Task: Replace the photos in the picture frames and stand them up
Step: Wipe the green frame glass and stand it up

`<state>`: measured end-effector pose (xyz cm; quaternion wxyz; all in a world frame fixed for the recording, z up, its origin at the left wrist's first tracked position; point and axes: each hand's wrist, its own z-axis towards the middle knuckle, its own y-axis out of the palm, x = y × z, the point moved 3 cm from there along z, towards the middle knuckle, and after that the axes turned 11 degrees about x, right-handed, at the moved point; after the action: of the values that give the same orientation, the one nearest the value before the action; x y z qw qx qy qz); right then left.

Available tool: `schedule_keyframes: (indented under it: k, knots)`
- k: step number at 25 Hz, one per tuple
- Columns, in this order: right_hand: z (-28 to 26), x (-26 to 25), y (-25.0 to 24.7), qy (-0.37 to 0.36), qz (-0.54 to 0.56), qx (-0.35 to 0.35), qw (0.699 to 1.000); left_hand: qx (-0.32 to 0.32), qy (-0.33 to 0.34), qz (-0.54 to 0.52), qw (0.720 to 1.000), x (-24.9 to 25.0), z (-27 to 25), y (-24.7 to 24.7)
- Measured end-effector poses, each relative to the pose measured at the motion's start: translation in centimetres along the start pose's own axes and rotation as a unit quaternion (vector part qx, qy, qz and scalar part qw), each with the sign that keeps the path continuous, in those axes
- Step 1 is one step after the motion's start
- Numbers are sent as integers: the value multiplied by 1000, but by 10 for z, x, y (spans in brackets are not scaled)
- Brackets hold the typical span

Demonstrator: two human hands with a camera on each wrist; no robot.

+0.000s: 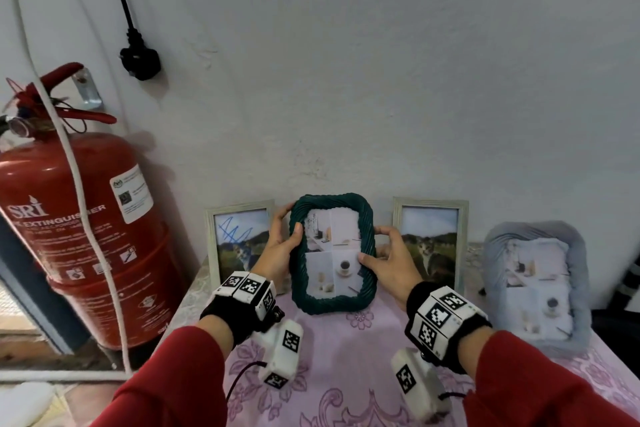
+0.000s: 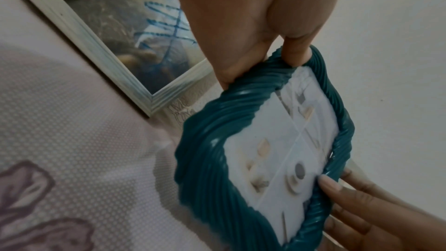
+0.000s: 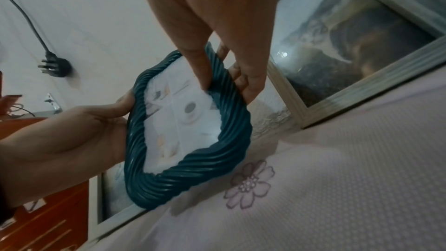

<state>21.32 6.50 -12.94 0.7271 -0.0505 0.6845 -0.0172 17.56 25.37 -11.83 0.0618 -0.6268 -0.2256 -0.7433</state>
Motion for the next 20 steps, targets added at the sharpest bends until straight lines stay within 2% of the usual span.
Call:
schedule_keyframes:
  k: [5,13,20]
  knots:
    - [-4,6,1,8,-17,-12,1000,-5,-4,-24,1000,-12,-1,-3]
    - [-21,8,-2,-9,-55,-2,998,-17,-32,11,999,-7,-22,-9]
    - [-26,8,-5,-22,-70,9,997,-24,-29,64,997,-1,-30,-11]
